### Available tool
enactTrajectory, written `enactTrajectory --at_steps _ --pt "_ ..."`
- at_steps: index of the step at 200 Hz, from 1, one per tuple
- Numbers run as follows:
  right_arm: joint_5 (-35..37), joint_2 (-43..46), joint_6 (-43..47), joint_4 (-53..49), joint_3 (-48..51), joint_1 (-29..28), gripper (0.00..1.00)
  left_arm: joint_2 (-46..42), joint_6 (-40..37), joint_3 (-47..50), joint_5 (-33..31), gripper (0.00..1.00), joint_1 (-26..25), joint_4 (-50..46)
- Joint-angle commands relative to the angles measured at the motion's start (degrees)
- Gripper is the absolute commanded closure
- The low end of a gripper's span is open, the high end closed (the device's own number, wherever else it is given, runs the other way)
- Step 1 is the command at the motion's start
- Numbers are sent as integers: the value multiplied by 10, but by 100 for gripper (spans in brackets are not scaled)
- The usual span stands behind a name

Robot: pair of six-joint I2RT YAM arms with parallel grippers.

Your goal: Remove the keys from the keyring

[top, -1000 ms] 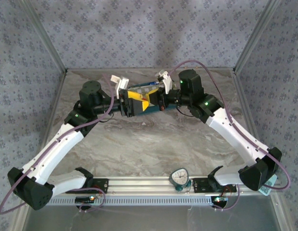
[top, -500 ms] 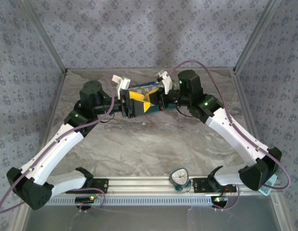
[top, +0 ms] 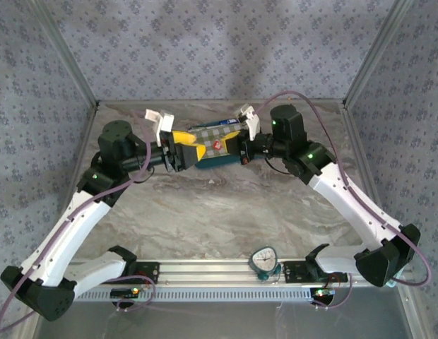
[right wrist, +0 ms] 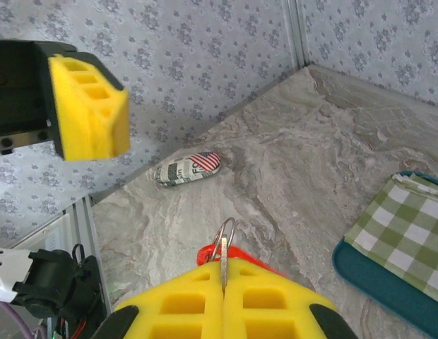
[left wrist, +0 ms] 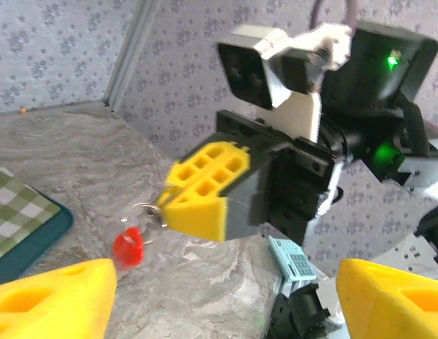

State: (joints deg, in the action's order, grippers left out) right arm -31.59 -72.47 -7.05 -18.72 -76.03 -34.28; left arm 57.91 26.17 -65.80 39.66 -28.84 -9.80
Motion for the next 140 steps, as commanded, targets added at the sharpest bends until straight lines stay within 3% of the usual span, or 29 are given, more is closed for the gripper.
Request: enactTrajectory --at_steps 1,29,62,140 --pt "-39 26 13 26 13 10 100 6 -9 -10 10 24 17 -9" --pt "-79 45 7 56 35 24 100 34 13 -10 73 43 25 34" --pt "-116 58 7 72 47 30 100 62 50 -10 141 59 25 98" --pt "-153 59 2 83 48 29 100 93 70 -22 200 67 4 134"
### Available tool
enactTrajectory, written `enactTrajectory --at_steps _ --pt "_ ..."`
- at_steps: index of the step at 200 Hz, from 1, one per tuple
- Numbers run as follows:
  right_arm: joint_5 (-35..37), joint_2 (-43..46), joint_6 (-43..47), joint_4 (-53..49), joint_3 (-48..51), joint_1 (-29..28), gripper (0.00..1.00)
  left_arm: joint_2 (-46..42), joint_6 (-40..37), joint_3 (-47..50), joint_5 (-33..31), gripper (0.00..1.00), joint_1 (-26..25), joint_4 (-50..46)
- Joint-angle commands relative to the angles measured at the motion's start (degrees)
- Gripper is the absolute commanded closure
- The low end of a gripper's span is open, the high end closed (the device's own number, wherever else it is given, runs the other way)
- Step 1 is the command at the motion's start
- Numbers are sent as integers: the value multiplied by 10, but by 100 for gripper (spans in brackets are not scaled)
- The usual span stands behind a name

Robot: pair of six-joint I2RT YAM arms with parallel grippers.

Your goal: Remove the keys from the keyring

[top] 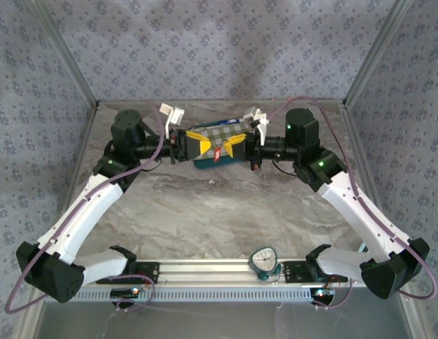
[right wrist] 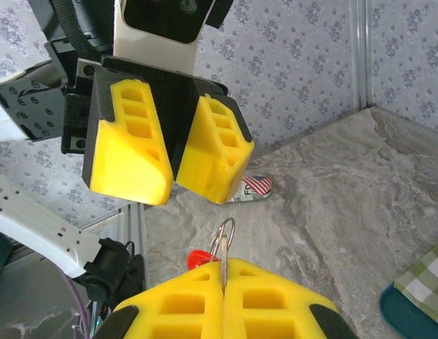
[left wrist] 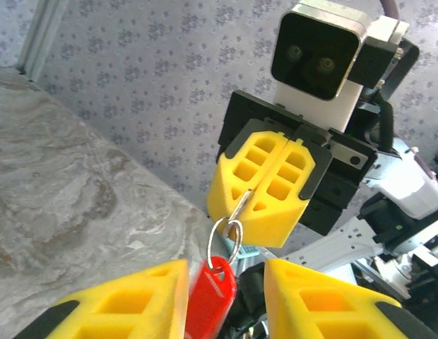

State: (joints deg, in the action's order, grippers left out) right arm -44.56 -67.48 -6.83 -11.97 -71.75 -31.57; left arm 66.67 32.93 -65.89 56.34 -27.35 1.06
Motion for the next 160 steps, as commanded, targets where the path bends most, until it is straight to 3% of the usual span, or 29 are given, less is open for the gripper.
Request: enactTrajectory --at_steps 1,79,105,160 --pt "-24 10 0 15 6 2 100 5 2 -22 33 68 -12 25" --pt "-30 11 1 14 0 -4 100 21 -6 -36 30 68 -27 19" --pt "-29 13 2 12 -1 -6 100 19 -15 -35 20 63 -27 8" --pt "-25 19 9 -1 -4 -5 100 -7 -22 -24 11 61 -6 -6"
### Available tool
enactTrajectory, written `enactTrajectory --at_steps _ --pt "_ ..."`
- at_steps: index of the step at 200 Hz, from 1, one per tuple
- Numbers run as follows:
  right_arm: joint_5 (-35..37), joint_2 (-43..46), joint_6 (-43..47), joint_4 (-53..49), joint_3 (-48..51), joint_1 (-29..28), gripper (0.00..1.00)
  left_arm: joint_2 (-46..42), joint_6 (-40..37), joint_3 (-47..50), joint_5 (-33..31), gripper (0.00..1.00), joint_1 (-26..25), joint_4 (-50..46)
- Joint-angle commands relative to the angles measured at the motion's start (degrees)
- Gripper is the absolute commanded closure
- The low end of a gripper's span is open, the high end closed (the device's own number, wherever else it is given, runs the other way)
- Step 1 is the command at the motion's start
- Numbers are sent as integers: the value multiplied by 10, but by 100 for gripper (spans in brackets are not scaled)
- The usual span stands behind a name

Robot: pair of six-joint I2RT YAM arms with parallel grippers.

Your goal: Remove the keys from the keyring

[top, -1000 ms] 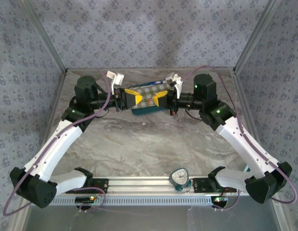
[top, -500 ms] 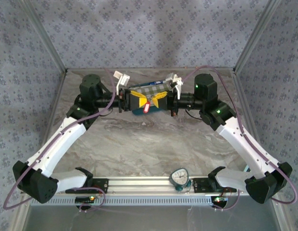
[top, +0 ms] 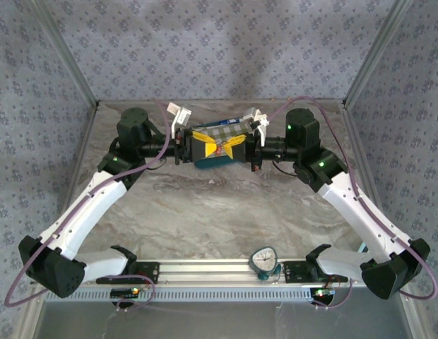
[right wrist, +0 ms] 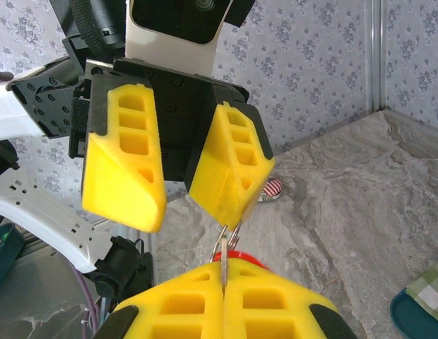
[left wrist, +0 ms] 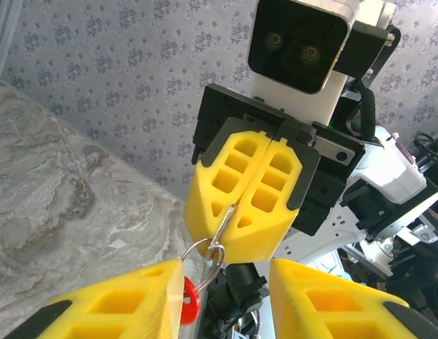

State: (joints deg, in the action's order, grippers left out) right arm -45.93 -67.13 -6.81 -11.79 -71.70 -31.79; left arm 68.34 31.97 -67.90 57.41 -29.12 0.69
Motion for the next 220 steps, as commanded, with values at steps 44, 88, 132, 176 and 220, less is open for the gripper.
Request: enactTrajectory --at_steps 44,88,132,176,220 --pt "-23 14 2 7 -6 -5 100 -24 -11 -5 -1 57 15 -4" --pt "-31 11 0 14 -10 -11 100 -10 -4 -9 13 49 6 7" --pt "-29 8 1 12 -14 -14 100 -5 -7 -11 19 54 -3 10" --pt "-26 7 0 14 -13 -16 100 -5 -8 -11 22 67 -6 10" --pt "-23 7 0 14 -12 -17 100 -2 -10 -13 24 72 -10 9"
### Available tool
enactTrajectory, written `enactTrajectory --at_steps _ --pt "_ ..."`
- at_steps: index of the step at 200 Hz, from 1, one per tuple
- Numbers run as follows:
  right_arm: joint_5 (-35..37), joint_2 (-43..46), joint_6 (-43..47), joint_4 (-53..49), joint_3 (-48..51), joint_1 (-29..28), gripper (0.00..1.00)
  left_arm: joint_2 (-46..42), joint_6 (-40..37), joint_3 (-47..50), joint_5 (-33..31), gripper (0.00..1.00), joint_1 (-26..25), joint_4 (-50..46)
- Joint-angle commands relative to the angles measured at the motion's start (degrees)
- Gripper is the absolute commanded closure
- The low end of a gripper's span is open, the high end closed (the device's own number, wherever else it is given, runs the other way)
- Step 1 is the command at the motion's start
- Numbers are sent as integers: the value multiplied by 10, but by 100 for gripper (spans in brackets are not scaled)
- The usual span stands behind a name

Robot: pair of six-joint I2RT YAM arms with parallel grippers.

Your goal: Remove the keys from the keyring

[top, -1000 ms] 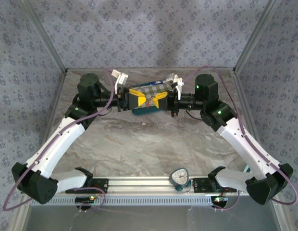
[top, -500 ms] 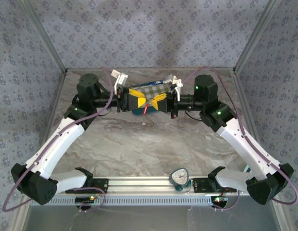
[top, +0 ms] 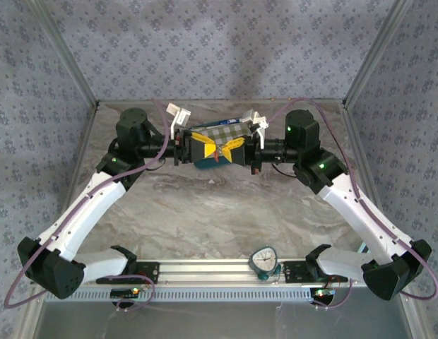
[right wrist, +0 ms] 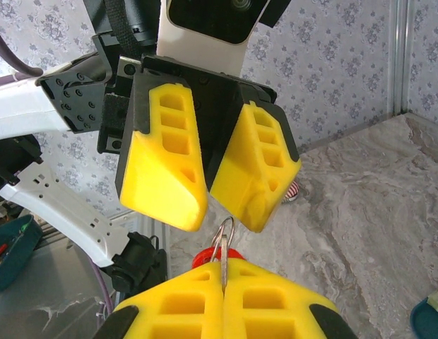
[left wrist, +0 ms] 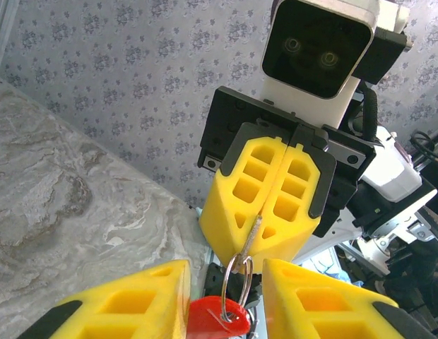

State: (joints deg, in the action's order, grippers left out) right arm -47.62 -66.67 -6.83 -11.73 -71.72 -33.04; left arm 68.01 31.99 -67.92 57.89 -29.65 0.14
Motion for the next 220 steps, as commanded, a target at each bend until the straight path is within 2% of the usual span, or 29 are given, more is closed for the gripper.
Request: enactTrajectory --at_steps 1,39,76,109,149,198,220 --pt "-6 2 0 13 -12 -4 100 2 -11 -13 20 73 -5 14" --pt "-2 5 4 13 -10 -3 100 1 -11 -13 18 91 -6 14" --pt "9 17 12 24 2 -2 100 -2 -13 -13 13 100 -7 15" --pt "20 28 21 31 13 -3 100 -11 -5 -3 -4 100 -6 32" --pt "34 51 27 54 50 -3 100 -26 40 26 -30 100 12 92" --pt "39 51 29 48 43 -3 100 -31 60 38 -38 100 18 114" --pt "37 49 31 39 39 -3 100 -41 48 39 -47 84 19 101"
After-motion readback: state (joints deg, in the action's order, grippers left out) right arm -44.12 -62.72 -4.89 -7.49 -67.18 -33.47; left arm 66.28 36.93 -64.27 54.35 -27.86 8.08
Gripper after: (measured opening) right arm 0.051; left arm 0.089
